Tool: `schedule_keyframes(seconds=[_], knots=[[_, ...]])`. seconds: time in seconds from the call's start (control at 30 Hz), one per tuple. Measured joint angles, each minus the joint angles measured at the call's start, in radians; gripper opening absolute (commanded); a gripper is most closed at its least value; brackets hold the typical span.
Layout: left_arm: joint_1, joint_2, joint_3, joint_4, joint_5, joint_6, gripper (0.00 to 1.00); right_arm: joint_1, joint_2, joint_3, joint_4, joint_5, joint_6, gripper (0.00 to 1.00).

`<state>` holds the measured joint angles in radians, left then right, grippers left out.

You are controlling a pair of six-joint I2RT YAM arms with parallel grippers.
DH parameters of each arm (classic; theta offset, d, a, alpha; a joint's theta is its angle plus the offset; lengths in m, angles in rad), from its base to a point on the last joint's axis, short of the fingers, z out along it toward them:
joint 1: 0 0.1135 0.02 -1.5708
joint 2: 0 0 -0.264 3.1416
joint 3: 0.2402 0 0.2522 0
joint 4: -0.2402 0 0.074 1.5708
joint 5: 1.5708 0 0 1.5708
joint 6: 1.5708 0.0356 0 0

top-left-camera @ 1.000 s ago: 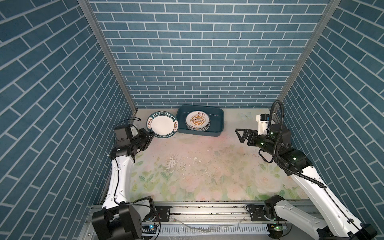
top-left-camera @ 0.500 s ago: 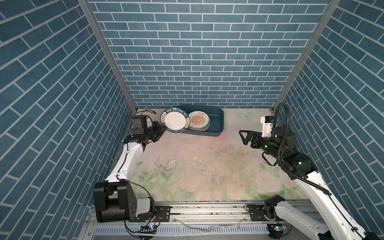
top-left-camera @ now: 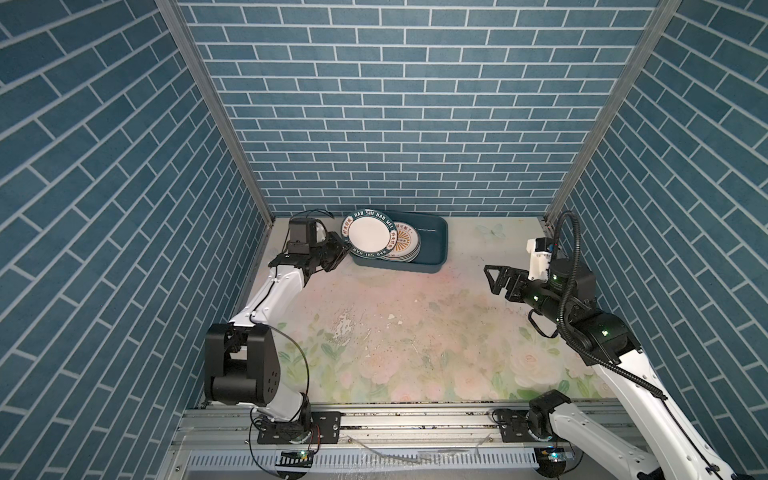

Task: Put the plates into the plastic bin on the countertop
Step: 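Carry the green-rimmed plate to the bin and lower it against the stack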

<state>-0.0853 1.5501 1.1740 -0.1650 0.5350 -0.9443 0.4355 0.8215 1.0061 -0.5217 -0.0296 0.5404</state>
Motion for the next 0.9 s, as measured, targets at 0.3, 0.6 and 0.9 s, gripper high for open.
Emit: schedule_keyframes(seconds=[0.3, 0.6, 0.9], knots=[[-0.058, 0.146, 0.111, 0.021, -0.003, -0.010, 0.00, -0.014, -0.026, -0.023, -0.026, 0.030, 0.001, 0.98], [-0.087, 0.308, 0.196, 0.066, -0.003, -0.040, 0.00, -0.027, -0.025, -0.023, -0.048, 0.045, 0.000, 0.99], [-0.106, 0.431, 0.272, 0.098, 0.005, -0.072, 0.00, -0.056, -0.013, -0.023, -0.063, 0.052, 0.000, 0.98]])
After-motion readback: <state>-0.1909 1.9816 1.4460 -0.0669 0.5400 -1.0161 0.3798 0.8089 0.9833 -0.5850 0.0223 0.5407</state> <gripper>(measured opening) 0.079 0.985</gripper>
